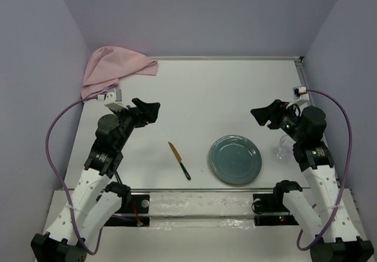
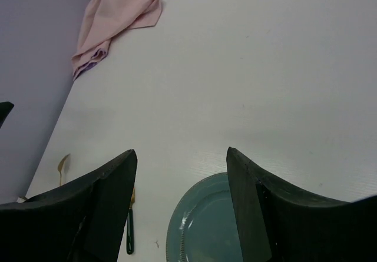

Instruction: Set the dinner table for one person

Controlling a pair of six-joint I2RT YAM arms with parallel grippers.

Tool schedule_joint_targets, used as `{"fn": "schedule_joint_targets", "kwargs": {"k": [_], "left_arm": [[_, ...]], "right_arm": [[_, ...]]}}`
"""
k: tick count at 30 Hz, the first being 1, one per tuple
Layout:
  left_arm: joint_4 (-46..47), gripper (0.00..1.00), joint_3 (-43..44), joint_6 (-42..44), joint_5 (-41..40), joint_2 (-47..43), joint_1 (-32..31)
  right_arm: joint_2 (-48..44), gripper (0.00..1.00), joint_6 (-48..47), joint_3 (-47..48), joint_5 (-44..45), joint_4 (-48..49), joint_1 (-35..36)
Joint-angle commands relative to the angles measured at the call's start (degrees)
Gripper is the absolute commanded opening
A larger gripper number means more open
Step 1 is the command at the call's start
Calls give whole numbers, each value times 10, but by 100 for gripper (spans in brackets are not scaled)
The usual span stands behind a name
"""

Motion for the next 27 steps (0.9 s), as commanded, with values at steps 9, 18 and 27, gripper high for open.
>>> {"fn": "schedule_joint_targets", "kwargs": {"k": [9,18,27], "left_arm": [[33,99,60,-44,-57,148,54],[148,99,121,-119,-195,381,68],[131,89,295,-158,-238,577,105]], "right_arm": [[32,68,23,-26,-44,95,-3],[57,67,34,-38,-81,127,-3],[69,67,31,-39,-76,130,15]]}}
